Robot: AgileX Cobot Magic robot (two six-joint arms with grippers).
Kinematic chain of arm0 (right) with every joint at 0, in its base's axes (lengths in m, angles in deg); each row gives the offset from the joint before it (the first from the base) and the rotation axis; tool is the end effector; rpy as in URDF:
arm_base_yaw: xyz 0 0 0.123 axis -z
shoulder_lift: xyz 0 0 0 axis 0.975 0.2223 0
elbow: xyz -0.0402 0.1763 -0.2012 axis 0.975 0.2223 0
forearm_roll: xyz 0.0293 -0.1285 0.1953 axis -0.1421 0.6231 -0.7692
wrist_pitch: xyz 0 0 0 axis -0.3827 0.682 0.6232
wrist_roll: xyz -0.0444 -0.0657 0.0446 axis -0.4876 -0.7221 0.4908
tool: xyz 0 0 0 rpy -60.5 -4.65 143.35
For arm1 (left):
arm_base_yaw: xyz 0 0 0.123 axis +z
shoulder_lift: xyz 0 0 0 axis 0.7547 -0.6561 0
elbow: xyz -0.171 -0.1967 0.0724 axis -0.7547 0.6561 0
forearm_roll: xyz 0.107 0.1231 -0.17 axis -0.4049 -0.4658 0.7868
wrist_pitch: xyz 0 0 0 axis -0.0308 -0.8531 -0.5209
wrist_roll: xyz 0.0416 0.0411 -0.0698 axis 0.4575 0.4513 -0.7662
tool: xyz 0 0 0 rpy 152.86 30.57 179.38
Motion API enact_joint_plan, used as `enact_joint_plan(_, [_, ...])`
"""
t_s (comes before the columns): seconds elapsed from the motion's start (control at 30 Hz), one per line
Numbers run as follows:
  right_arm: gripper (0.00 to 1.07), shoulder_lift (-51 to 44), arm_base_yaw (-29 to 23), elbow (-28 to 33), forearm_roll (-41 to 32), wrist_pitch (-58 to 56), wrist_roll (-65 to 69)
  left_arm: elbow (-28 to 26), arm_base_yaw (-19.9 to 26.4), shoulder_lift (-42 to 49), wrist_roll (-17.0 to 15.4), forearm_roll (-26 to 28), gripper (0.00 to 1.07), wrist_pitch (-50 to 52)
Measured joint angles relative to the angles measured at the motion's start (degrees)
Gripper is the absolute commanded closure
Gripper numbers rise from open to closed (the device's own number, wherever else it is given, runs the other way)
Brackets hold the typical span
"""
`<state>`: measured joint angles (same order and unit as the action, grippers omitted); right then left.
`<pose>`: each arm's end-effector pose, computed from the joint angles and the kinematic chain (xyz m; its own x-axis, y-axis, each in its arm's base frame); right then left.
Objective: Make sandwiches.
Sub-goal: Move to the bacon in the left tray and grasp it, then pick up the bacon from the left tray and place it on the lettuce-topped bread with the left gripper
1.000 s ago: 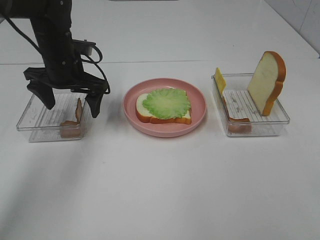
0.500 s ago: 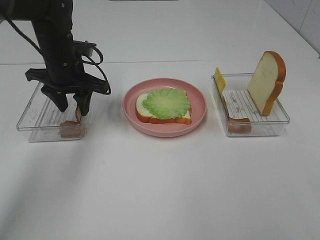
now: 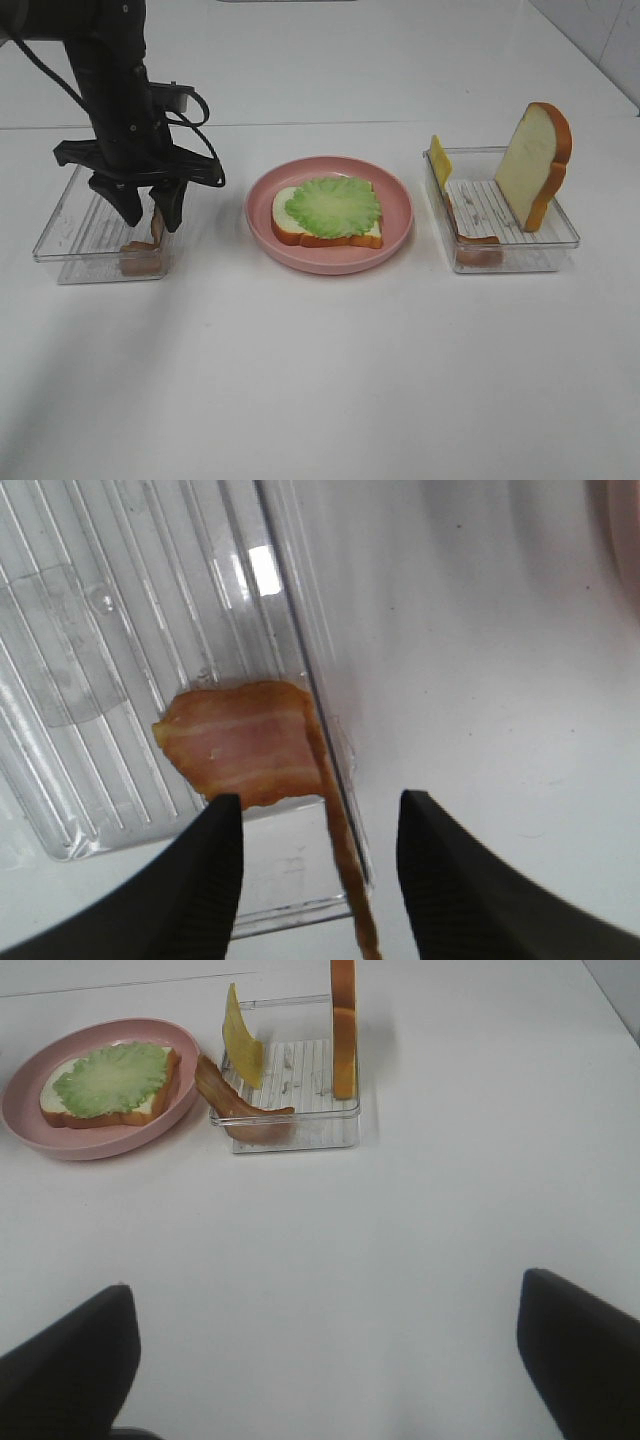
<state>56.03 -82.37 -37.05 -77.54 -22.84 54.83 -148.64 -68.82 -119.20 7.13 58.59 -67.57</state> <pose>-0.0029 0.0002 0.2538 -0.5378 0.0438 -0.8419 -0.0458 0.9957 0.0810 0.3957 -0.1442 0.1564 -0.9833 0.1737 -0.0544 0.1753 0.9842 -0.0259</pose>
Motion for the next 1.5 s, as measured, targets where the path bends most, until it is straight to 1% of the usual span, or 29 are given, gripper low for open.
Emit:
enact_joint_plan(0.03, [0.11,0.0,0.0,0.0,0.0,0.0,0.0,0.0,0.0,0.0,0.0,0.2,0.64,0.0])
enact_joint_plan(0.07, [0.11,0.0,0.0,0.0,0.0,0.0,0.0,0.0,0.0,0.0,0.0,0.2,0.72,-0.1])
enact_joint_plan(0.1, [0.11,0.0,0.0,0.0,0.0,0.0,0.0,0.0,0.0,0.0,0.0,0.2,0.72,-0.1])
enact_joint_plan(0.13, [0.11,0.0,0.0,0.0,0.0,0.0,0.0,0.0,0.0,0.0,0.0,0.2,0.81,-0.1])
enact_joint_plan(0.17, [0.11,0.0,0.0,0.0,0.0,0.0,0.0,0.0,0.0,0.0,0.0,0.2,0.81,-0.1])
enact_joint_plan(0.2, [0.11,0.0,0.0,0.0,0.0,0.0,0.0,0.0,0.0,0.0,0.0,0.2,0.85,-0.1])
enact_joint_plan(0.23, [0.11,0.0,0.0,0.0,0.0,0.0,0.0,0.0,0.0,0.0,0.0,0.2,0.95,-0.3])
enact_joint_plan(0.27, [0.11,0.0,0.0,0.0,0.0,0.0,0.0,0.0,0.0,0.0,0.0,0.2,0.95,-0.3])
enact_joint_plan(0.33, [0.11,0.0,0.0,0.0,0.0,0.0,0.0,0.0,0.0,0.0,0.0,0.2,1.07,-0.3])
enact_joint_plan(0.73, [0.11,0.0,0.0,0.0,0.0,0.0,0.0,0.0,0.0,0.2,0.1,0.3,1.07,-1.8])
enact_joint_plan(0.83, [0.11,0.0,0.0,0.0,0.0,0.0,0.0,-0.3,0.0,1.0,0.8,0.3,1.07,-3.2])
enact_joint_plan(0.9, [0.11,0.0,0.0,0.0,0.0,0.0,0.0,-0.7,0.0,2.7,1.5,0.7,1.07,-4.4])
enact_joint_plan(1.1, [0.11,0.0,0.0,0.0,0.0,0.0,0.0,-1.0,0.0,7.6,1.8,2.2,1.07,-4.9])
enact_joint_plan(1.13, [0.11,0.0,0.0,0.0,0.0,0.0,0.0,-1.0,0.0,9.6,1.8,3.2,1.07,-5.0])
enact_joint_plan(1.2, [0.11,0.0,0.0,0.0,0.0,0.0,0.0,-1.1,-0.1,10.4,1.8,3.6,1.07,-5.0])
enact_joint_plan(1.27, [0.11,0.0,0.0,0.0,0.0,0.0,0.0,-2.6,-0.2,12.7,3.3,6.6,1.07,-5.2])
enact_joint_plan(1.37, [0.11,0.0,0.0,0.0,0.0,0.0,0.0,-3.3,-0.2,13.0,3.7,7.8,1.07,-5.3])
enact_joint_plan(1.43, [0.11,0.0,0.0,0.0,0.0,0.0,0.0,-5.3,-0.2,13.3,5.6,11.7,1.07,-4.5])
enact_joint_plan(1.47, [0.11,0.0,0.0,0.0,0.0,0.0,0.0,-5.3,-0.2,13.3,5.6,11.7,1.07,-4.5])
enact_joint_plan(1.5, [0.11,0.0,0.0,0.0,0.0,0.0,0.0,-6.2,-0.2,13.3,6.6,14.6,1.07,-3.3])
